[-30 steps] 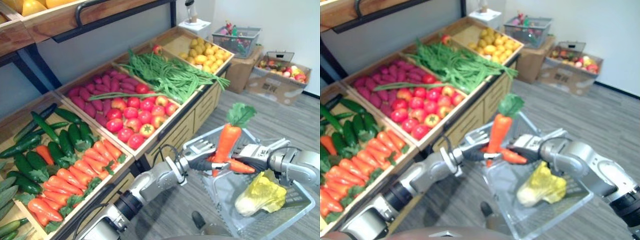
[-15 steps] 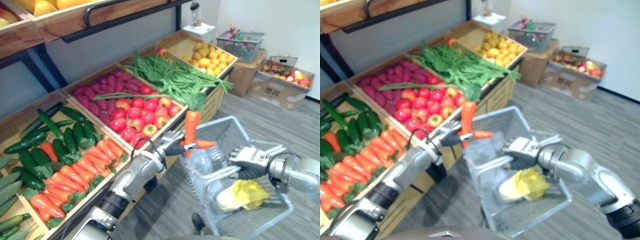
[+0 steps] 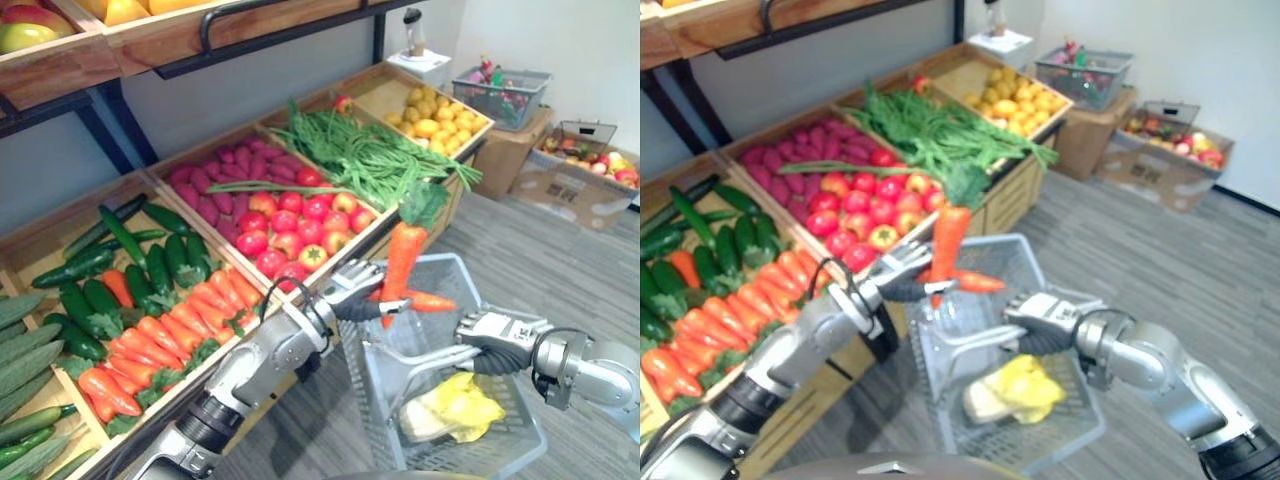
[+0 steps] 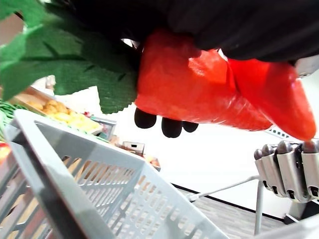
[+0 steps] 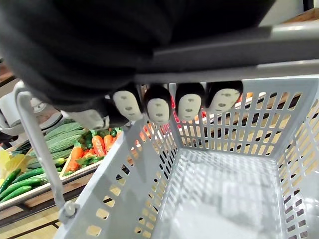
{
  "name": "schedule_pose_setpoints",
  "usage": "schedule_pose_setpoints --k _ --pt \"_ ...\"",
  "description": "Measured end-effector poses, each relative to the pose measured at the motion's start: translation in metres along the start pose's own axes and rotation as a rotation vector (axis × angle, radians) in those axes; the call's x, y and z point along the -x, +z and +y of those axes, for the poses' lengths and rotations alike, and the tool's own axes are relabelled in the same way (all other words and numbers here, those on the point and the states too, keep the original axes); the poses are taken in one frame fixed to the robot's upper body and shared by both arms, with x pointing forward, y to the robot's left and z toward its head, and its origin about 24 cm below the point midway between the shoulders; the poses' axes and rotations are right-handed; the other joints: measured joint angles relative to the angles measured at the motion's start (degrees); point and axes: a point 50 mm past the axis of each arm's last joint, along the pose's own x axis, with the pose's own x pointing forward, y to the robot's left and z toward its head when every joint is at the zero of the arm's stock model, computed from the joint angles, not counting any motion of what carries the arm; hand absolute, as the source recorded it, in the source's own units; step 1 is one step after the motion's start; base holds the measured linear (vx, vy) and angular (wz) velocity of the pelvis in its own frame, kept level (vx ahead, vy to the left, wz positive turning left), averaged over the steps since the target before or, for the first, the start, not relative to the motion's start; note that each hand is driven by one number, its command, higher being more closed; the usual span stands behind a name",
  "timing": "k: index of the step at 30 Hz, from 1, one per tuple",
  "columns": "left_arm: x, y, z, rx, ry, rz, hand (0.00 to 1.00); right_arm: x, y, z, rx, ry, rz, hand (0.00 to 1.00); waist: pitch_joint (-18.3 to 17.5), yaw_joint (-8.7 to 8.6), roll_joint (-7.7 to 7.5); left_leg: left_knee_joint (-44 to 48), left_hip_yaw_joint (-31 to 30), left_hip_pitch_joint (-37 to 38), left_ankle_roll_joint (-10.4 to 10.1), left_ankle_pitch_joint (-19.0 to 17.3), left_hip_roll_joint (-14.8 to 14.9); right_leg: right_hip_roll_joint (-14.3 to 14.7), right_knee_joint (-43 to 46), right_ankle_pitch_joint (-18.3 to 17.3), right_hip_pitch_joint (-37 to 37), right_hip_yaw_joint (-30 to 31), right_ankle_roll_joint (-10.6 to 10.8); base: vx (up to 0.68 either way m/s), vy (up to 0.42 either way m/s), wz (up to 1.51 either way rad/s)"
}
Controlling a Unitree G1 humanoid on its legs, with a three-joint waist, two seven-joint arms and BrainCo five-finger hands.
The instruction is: Pick vegetable in the basket
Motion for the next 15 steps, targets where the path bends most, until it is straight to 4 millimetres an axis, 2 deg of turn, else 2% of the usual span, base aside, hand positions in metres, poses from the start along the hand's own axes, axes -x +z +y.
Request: schedule_pose_setpoints --k 6,15 --pt "-0.012 0.012 0.0 -0.035 -0.038 -0.09 1.0 -0.003 0.002 0.001 -0.01 0.017 -0.017 1.0 -0.3 0.0 -0.15 0.5 0.0 0.0 0.1 0.0 0.3 0.1 0.0 0.0 0.0 0.1 0.0 0.01 0.022 -0.01" --pt "-0.018 0.014 -0.004 -0.015 -0.084 -0.119 1.0 -0.009 0.005 -0.001 0.02 0.063 -0.046 1.0 -1.1 0.0 -0.11 0.9 0.3 0.2 0.2 -0.1 0.4 0.1 0.0 0.1 0.0 0.3 0.1 0.01 0.028 -0.01"
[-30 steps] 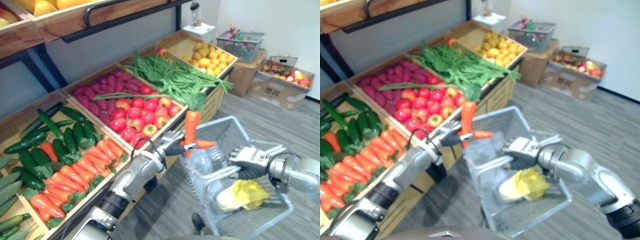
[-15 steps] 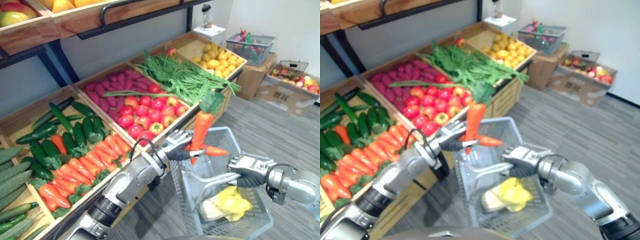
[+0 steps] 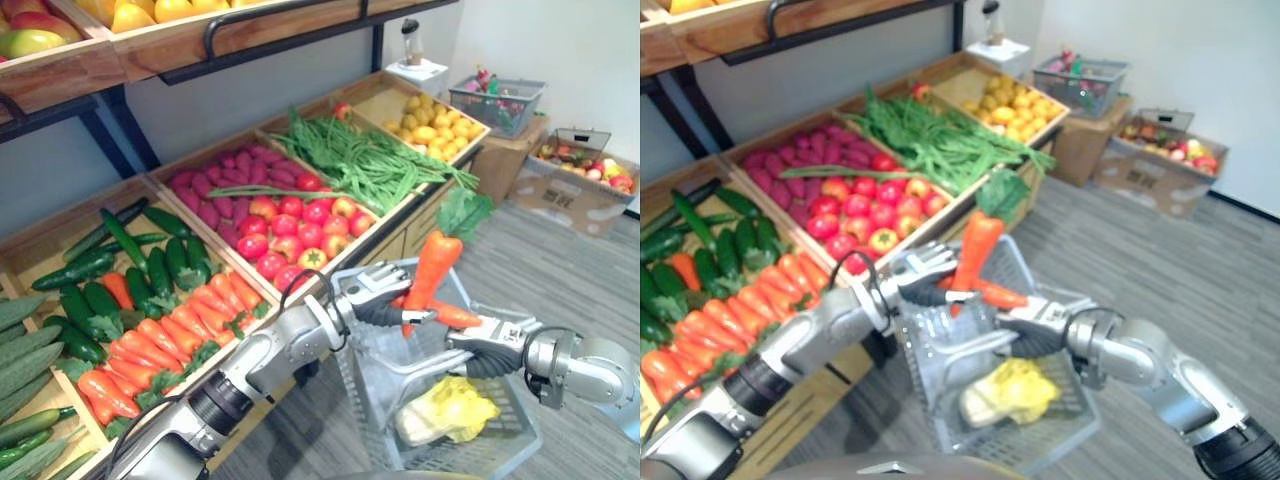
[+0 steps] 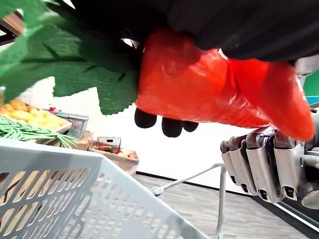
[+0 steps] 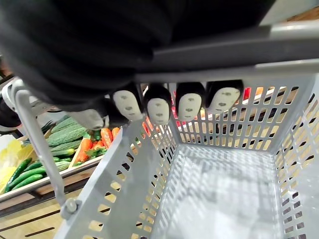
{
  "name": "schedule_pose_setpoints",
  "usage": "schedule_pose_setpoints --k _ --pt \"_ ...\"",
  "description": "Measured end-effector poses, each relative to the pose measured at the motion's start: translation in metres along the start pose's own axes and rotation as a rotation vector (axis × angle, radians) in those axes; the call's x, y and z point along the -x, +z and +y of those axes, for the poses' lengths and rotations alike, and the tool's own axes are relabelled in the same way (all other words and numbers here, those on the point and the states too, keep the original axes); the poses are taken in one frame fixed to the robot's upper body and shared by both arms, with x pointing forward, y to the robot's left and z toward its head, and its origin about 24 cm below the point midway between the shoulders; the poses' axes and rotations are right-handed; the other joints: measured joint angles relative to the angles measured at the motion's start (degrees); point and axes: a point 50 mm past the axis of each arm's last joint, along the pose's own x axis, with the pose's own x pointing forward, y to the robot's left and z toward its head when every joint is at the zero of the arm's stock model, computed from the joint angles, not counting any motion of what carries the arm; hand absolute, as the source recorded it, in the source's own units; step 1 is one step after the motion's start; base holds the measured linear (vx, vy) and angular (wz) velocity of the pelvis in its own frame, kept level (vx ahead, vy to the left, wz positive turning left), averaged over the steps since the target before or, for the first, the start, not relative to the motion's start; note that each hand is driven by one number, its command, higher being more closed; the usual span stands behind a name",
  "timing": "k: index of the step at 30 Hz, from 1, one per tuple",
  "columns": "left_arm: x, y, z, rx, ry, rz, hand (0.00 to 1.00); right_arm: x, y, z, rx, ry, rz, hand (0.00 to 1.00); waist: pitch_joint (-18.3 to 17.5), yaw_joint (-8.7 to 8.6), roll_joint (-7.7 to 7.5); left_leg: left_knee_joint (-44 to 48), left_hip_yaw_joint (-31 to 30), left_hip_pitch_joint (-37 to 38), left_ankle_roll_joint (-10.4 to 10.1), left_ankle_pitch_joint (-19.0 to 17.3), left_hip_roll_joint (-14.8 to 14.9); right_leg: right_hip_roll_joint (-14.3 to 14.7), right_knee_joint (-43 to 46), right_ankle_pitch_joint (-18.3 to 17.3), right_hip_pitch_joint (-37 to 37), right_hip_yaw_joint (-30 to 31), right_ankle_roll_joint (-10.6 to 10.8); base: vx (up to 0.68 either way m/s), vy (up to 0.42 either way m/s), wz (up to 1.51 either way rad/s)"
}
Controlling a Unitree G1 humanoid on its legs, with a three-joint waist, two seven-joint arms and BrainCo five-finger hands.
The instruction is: Pick vegetable in the basket
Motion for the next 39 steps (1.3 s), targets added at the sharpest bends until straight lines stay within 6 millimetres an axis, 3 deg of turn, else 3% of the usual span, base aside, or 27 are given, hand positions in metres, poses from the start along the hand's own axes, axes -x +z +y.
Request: schedule_pose_setpoints --k 1,2,10,32,39 --pt "0.0 0.0 -0.001 0.0 -0.007 -0.001 1.0 0.0 0.0 -0.001 0.007 0.013 0.001 1.0 0.0 0.01 0.04 0.0 0.0 0.0 0.0 0.0 0.0 0.0 0.0 0.0 0.0 0.0 0.0 0.0 0.0 0.0" --pt "0.0 -0.001 -0.001 0.001 -0.01 0.0 0.0 0.0 0.0 -0.001 0.009 0.016 0.001 1.0 0.0 0.0 0.06 0.0 0.0 0.0 0.0 0.0 0.0 0.0 0.0 0.0 0.0 0.0 0.0 0.0 0.0 0.0" --pt "0.014 0.001 -0.036 -0.008 -0.26 -0.02 0.0 -0.002 0.01 -0.008 0.055 0.002 -0.042 1.0 -0.3 0.01 0.47 0.1 0.2 0.0 0.0 0.0 0.1 0.1 0.0 0.0 -0.1 0.1 0.0 0.0 0.0 0.0" --pt "0.012 0.002 -0.031 0.014 -0.21 -0.002 0.0 -0.006 0.008 -0.007 0.042 -0.061 -0.02 1.0 0.1 0.07 -0.14 0.2 -1.8 -1.0 -0.1 -0.2 0.1 -0.4 0.1 -0.2 0.1 -1.7 -0.1 0.0 0.009 0.04" --pt "0.011 0.007 -0.001 0.007 -0.033 0.012 0.0 -0.001 0.0 0.0 -0.038 -0.132 0.036 1.0 0.6 -0.01 -0.85 0.0 -3.8 -1.9 0.1 -0.1 -0.1 -0.8 1.0 -1.0 0.3 -3.4 -0.2 0.01 0.026 0.12"
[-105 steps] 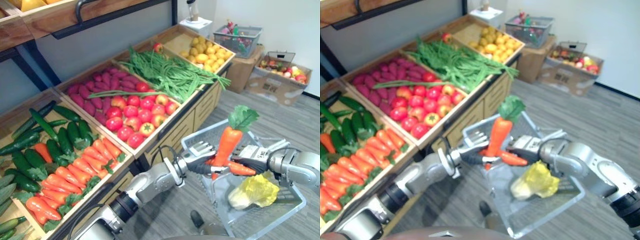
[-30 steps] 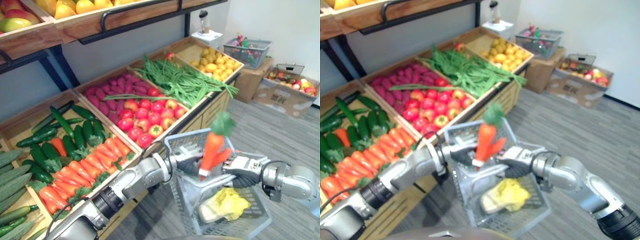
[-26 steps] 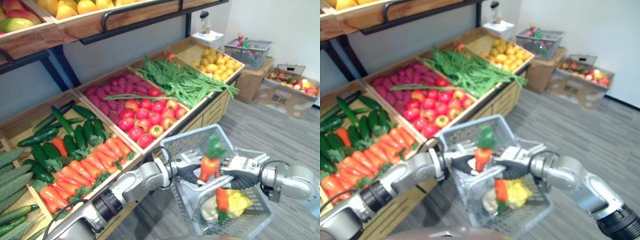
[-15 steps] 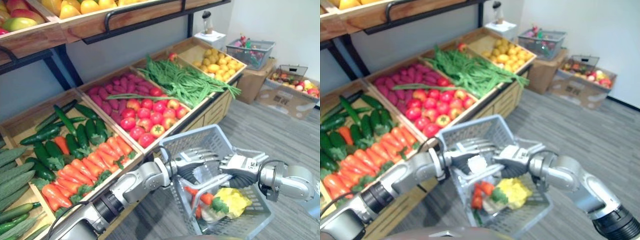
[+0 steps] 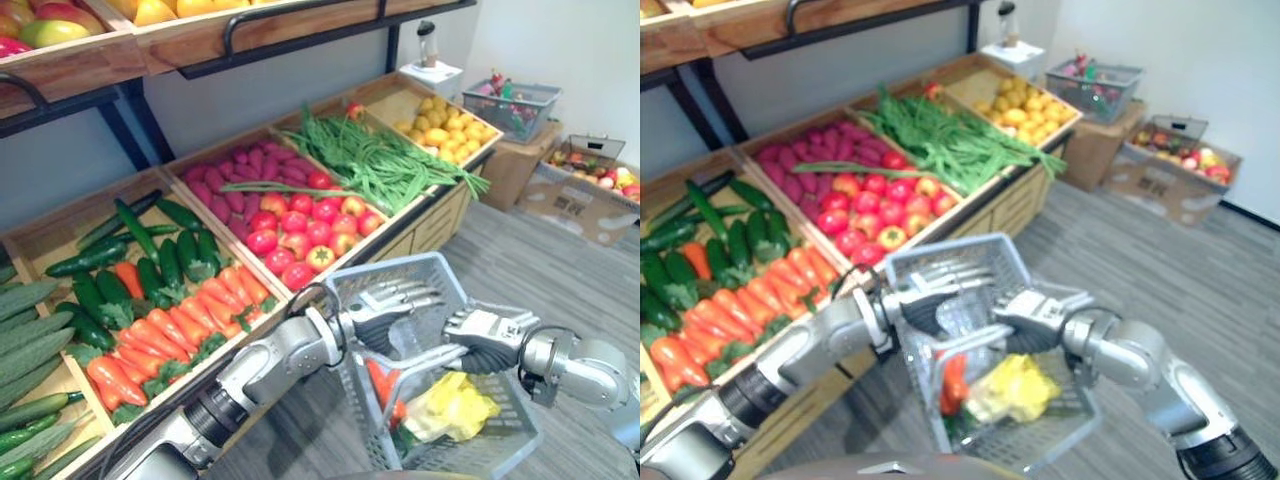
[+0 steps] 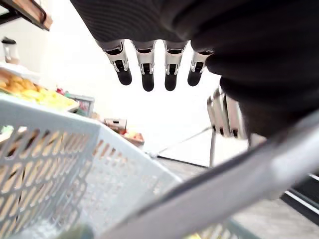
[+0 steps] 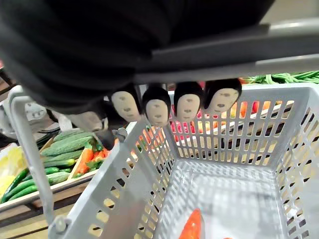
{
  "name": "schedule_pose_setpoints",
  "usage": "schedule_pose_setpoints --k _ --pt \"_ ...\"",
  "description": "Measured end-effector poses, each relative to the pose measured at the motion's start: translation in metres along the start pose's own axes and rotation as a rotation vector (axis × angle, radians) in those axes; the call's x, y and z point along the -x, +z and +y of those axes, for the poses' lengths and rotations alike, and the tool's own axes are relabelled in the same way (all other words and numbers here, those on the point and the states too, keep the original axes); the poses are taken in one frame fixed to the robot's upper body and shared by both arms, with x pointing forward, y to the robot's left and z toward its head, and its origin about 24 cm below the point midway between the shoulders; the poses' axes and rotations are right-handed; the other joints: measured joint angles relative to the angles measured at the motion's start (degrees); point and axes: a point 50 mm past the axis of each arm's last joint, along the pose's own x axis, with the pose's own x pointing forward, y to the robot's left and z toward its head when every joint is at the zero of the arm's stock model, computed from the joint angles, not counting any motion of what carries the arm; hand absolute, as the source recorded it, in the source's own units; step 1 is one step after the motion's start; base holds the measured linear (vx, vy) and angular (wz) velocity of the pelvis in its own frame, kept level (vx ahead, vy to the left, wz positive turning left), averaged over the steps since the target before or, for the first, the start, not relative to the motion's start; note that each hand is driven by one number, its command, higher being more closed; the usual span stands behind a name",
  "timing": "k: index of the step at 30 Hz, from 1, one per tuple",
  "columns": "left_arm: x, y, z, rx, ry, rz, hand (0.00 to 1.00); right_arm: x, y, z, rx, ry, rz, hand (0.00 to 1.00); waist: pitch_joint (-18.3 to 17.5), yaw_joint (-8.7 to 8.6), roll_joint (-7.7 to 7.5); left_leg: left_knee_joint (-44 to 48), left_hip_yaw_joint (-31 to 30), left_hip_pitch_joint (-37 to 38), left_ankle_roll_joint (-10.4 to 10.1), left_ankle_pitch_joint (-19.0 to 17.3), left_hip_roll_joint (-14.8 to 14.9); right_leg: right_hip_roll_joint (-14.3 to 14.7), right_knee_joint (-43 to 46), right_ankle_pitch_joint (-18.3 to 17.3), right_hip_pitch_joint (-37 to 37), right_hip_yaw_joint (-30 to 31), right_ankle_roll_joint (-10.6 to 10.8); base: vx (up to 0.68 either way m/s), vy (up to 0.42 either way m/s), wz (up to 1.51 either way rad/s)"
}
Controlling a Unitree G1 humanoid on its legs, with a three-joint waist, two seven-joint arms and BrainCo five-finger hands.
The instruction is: Pick vegetable in the basket
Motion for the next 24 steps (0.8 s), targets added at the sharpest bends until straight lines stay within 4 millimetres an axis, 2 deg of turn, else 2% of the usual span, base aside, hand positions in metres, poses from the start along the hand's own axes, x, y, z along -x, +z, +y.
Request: schedule_pose_setpoints --k 3,5,7,9,11,15,17,19,21,22,24 --pt "0.004 0.009 0.022 0.071 0.194 0.004 0.0 0.004 -0.015 0.006 -0.068 -0.036 0.073 1.0 0.3 0.18 -0.3 -0.2 -1.7 -1.0 0.5 0.3 -0.5 -0.7 0.0 -0.1 0.0 -1.4 0.0 0.01 0.027 0.27" --pt "0.012 0.012 0.033 0.215 0.328 -0.001 0.0 0.007 -0.03 0.012 -0.108 -0.065 0.151 1.0 0.6 0.48 -0.47 -1.3 -2.8 -1.2 1.2 0.8 -1.5 -1.4 -0.2 -0.2 0.5 -2.2 0.0 0.0 0.031 0.31" --pt "0.017 0.012 0.037 0.282 0.385 0.001 0.0 0.01 -0.041 0.016 -0.138 -0.081 0.202 1.0 0.6 0.72 -0.44 -1.9 -3.6 -1.3 1.4 1.0 -2.1 -1.9 -0.1 -0.5 0.7 -3.0 0.0 -0.01 0.028 0.27" --pt "0.026 0.014 0.041 0.434 0.472 -0.015 0.0 0.018 -0.061 0.027 -0.197 -0.093 0.306 1.0 0.7 1.45 -0.44 -3.2 -5.2 -2.2 2.1 1.5 -3.5 -3.0 -0.1 -0.9 0.8 -4.3 0.2 -0.03 0.034 0.4" --pt "0.033 0.016 0.046 0.514 0.536 -0.033 0.0 0.026 -0.078 0.038 -0.233 -0.082 0.413 1.0 0.8 1.74 -0.6 -4.8 -7.2 -2.9 2.8 2.3 -5.0 -4.1 -0.1 -1.1 0.8 -5.8 0.3 -0.03 0.037 0.55" --pt "0.047 0.015 0.055 0.639 0.659 -0.049 0.0 0.046 -0.113 0.073 -0.35 -0.048 0.644 1.0 1.0 2.32 -1.02 -9.7 -13.4 -5.2 4.4 5.7 -9.3 -6.9 -0.7 -1.6 1.7 -11.4 0.6 -0.02 0.024 0.81" --pt "0.054 0.014 0.059 0.669 0.702 -0.054 0.0 0.064 -0.128 0.089 -0.429 -0.072 0.769 1.0 1.2 2.82 -1.41 -12.6 -16.9 -6.2 5.3 7.8 -11.5 -8.5 -1.4 -1.8 2.1 -14.6 0.6 0.01 0.007 1.02" --pt "0.062 0.009 0.064 0.686 0.755 -0.041 0.0 0.087 -0.141 0.115 -0.56 -0.124 0.938 1.0 1.3 3.18 -1.53 -16.6 -22.1 -7.1 6.2 10.9 -14.1 -10.2 -2.5 -1.9 3.8 -19.7 0.6 0.0 0.004 1.24" --pt "0.07 0.006 0.068 0.67 0.796 -0.018 0.0 0.096 -0.144 0.13 -0.639 -0.173 1.022 1.0 1.4 3.16 -1.71 -19.3 -25.0 -7.1 6.6 12.7 -15.6 -10.9 -2.7 -2.5 4.7 -22.5 0.7 -0.01 0.006 1.01" --pt "0.08 0.005 0.071 0.673 0.854 0.003 0.0 0.107 -0.146 0.144 -0.72 -0.242 1.103 1.0 1.4 3.29 -1.76 -22.6 -27.5 -6.9 6.9 14.9 -17.0 -11.6 -2.5 -3.3 5.0 -25.0 0.4 -0.01 0.012 0.84" --pt "0.093 0.001 0.074 0.66 0.943 0.047 0.0 0.118 -0.147 0.16 -0.828 -0.334 1.194 1.0 1.4 3.52 -1.74 -27.0 -30.1 -6.4 7.2 17.9 -18.6 -12.1 -2.4 -4.0 5.0 -27.5 0.5 0.0 0.019 0.76"
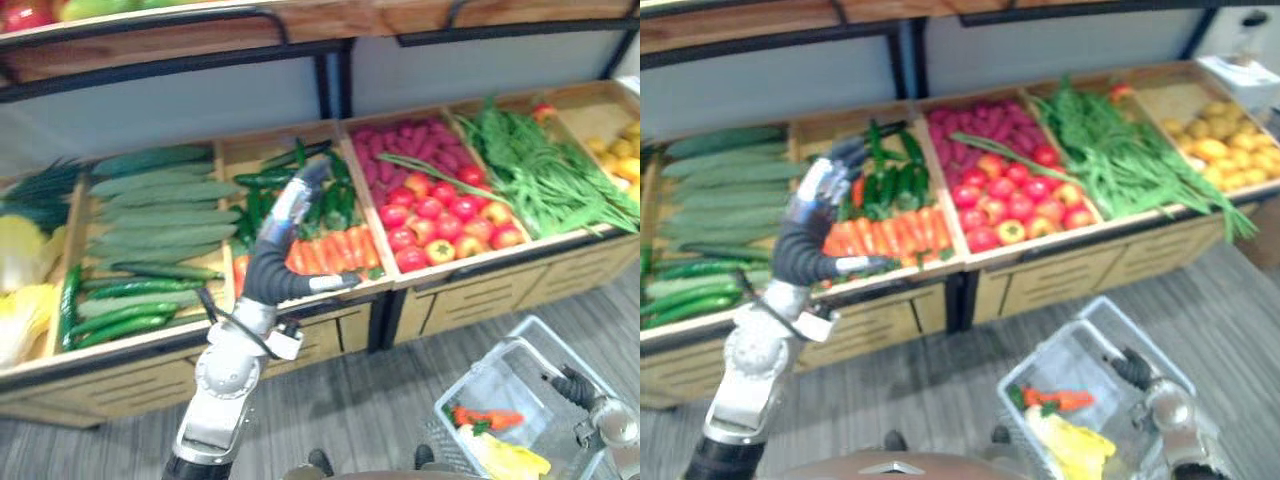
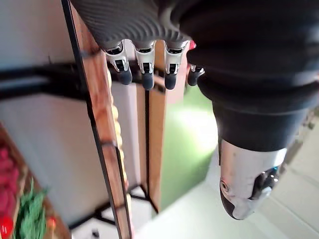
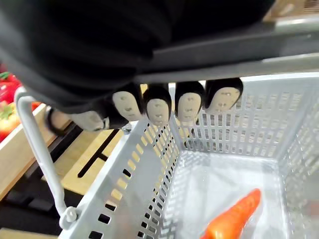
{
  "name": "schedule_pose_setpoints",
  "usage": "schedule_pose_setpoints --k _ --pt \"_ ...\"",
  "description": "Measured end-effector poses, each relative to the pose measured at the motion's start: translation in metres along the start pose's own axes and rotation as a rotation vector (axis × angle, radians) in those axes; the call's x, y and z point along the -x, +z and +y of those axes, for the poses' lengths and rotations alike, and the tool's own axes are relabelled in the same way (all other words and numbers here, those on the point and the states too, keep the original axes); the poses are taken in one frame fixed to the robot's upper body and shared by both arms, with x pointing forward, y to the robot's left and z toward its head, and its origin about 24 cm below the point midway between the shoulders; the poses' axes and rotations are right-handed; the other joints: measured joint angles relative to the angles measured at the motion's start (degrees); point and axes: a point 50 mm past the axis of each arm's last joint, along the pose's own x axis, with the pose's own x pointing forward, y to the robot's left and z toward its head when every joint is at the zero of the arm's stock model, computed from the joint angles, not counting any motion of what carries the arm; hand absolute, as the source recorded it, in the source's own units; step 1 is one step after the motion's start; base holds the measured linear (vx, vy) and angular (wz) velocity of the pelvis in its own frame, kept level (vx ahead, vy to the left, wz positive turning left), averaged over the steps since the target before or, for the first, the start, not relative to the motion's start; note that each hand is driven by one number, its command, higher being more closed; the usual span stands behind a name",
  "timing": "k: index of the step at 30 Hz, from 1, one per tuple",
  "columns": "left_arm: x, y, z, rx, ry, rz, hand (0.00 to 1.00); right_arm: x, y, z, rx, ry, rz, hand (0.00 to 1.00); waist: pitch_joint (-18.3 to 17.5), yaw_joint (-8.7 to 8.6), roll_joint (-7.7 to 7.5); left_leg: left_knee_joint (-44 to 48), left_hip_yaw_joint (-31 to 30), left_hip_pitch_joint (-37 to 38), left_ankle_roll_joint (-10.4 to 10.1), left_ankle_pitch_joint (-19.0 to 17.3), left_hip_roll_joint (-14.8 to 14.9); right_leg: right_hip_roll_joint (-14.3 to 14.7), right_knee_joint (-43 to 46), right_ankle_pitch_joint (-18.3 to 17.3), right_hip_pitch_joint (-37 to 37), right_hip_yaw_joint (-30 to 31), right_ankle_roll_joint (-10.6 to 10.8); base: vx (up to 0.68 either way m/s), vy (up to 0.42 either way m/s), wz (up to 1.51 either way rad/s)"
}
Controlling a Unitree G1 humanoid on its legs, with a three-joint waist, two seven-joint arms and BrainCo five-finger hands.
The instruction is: Pick vegetable in the basket
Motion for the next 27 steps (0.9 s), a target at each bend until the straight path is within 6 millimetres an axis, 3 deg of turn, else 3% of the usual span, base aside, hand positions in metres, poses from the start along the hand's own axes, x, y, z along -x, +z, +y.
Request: schedule_pose_setpoints --k 3,8,12,16,21,23,27 --pt "0.009 -0.005 0.021 -0.042 0.146 0.04 0.0 0.003 -0.026 0.017 -0.239 -0.052 0.123 1.0 0.1 0.5 -0.22 -3.2 -4.1 -0.1 0.4 2.4 -1.0 -0.2 0.0 -0.2 0.9 -3.6 0.4 0.02 0.034 0.64" --pt "0.028 -0.012 0.054 -0.138 0.344 0.117 0.0 0.015 -0.054 0.034 -0.435 -0.106 0.251 1.0 0.1 1.3 -0.46 -3.2 -8.3 -1.6 0.7 3.3 -1.5 -0.6 0.2 -1.1 1.8 -7.5 0.1 0.02 0.038 0.47" --pt "0.06 -0.04 0.091 -0.259 0.549 0.321 0.0 0.026 -0.072 0.058 -0.57 -0.115 0.353 1.0 0.0 1.45 -0.67 -3.2 -10.8 -2.1 0.7 3.7 -1.6 -0.5 0.2 -1.9 2.7 -10.2 0.1 0.01 0.022 0.32" --pt "0.108 -0.059 0.122 -0.396 0.781 0.551 0.0 0.041 -0.085 0.083 -0.66 -0.129 0.434 1.0 -0.5 1.48 -0.92 -3.2 -12.1 -2.8 0.5 4.1 -1.5 -0.3 0.2 -2.2 3.1 -11.6 -0.1 0.03 0.008 0.16" --pt "0.168 -0.077 0.143 -0.487 1.013 0.805 0.0 0.06 -0.093 0.122 -0.721 -0.096 0.522 1.0 -2.0 2.09 -3.31 -3.2 -12.6 -2.6 0.4 4.0 -1.0 0.3 0.2 -2.5 3.6 -12.3 -0.6 0.03 -0.007 0.06" --pt "0.197 -0.088 0.143 -0.466 1.088 0.935 0.0 0.064 -0.092 0.132 -0.744 -0.085 0.539 1.0 -2.2 2.12 -3.5 -3.2 -12.5 -2.5 0.3 4.0 -1.0 0.2 0.3 -2.6 3.6 -12.3 -0.6 0.0 0.0 0.0" --pt "0.279 -0.109 0.121 -0.364 1.231 1.301 0.0 0.071 -0.088 0.152 -0.78 -0.061 0.556 1.0 -2.3 1.89 -2.52 -3.2 -12.2 -1.9 0.6 3.6 -1.1 0.0 0.3 -3.2 3.8 -12.2 -0.7 0.0 0.0 0.0"
